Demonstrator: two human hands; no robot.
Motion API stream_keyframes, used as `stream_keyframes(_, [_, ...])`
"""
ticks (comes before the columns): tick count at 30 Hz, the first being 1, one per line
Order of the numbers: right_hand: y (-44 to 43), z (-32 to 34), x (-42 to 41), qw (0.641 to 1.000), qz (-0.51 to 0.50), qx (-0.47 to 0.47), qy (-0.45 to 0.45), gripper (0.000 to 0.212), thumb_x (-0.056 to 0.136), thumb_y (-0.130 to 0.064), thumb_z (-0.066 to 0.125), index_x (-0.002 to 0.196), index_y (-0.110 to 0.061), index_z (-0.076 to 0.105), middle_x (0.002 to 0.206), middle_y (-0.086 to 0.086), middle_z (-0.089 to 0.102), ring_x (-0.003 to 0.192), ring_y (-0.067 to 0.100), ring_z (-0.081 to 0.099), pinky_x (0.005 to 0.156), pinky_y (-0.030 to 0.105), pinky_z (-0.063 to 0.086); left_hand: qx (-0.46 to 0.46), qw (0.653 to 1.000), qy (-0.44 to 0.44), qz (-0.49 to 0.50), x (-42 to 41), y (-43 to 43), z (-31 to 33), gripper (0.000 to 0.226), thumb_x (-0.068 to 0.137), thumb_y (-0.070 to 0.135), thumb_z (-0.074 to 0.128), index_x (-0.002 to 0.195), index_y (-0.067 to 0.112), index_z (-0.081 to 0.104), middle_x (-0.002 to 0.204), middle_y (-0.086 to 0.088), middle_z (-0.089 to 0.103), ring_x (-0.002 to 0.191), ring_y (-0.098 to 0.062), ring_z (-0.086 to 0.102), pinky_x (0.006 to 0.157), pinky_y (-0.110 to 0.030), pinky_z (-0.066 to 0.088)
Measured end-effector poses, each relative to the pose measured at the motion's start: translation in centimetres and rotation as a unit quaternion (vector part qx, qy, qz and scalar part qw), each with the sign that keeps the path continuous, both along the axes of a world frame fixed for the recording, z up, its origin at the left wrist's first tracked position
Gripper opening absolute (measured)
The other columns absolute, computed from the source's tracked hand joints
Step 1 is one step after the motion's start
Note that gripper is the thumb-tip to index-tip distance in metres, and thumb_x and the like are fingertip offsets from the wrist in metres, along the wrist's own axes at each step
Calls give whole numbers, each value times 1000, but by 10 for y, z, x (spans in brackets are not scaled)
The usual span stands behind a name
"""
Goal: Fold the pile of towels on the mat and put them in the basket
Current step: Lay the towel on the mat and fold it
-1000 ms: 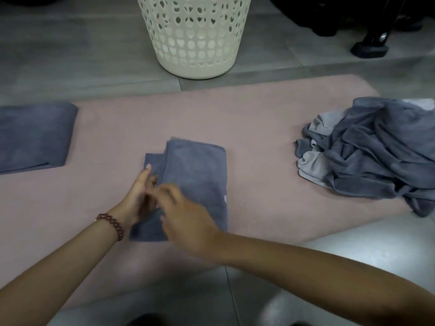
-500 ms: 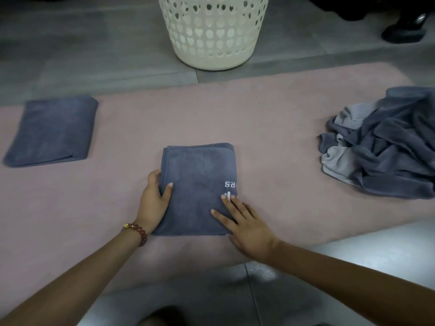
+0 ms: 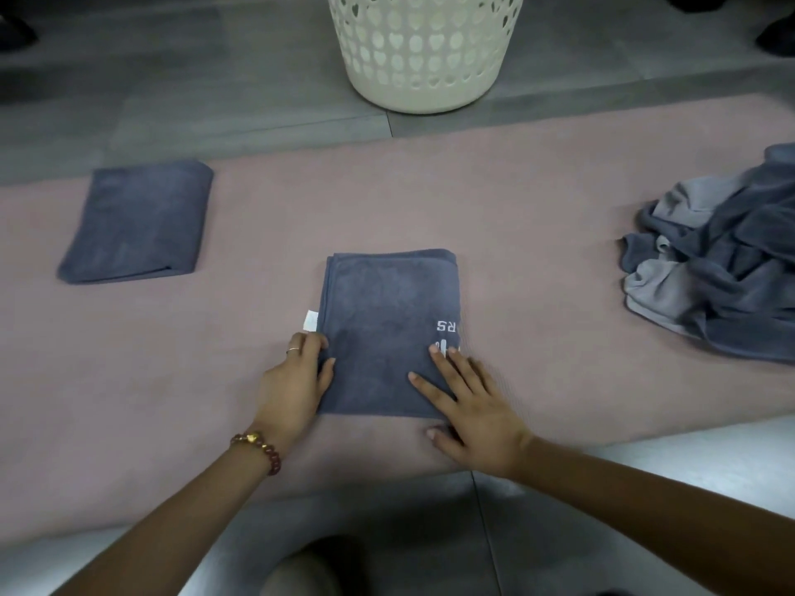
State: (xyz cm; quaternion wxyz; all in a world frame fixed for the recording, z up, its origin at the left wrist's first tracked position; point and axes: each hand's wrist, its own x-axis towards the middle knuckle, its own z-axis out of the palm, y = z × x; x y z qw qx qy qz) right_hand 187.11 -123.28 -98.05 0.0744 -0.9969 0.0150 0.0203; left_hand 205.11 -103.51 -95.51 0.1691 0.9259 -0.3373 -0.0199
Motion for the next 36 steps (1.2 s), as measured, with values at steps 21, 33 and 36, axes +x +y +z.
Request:
stream_keyframes(21, [-42,18,117,967,-226,102,64,93,69,-68,-16,150,-22,-9,154,-2,-24,146,25,-7,116,46,0,31,991,48,-118,74,-84,-18,70,85,62,21,146,28,10,155,2,0,146,-22,0,118,-30,-3])
stream_keyframes(33, [-29,40,60,870,-283,404,-3,61,81,-7,66,134,-26,42,126,6,34,93,7,50,85,13,35,-97,958,253,99,4,-30,3,61,74,9,74,128,24,49,137,-9,26,129,-17,28,101,-9,18])
stream_keyframes(36, [-34,37,69,842,-293,453,-12,62,73,-6,69,126,-29,47,111,6,48,90,6,52,79,19,40,-65,943,300,127,15,-34,13,62,65,8,79,114,27,47,120,-7,31,109,-13,33,95,-13,27])
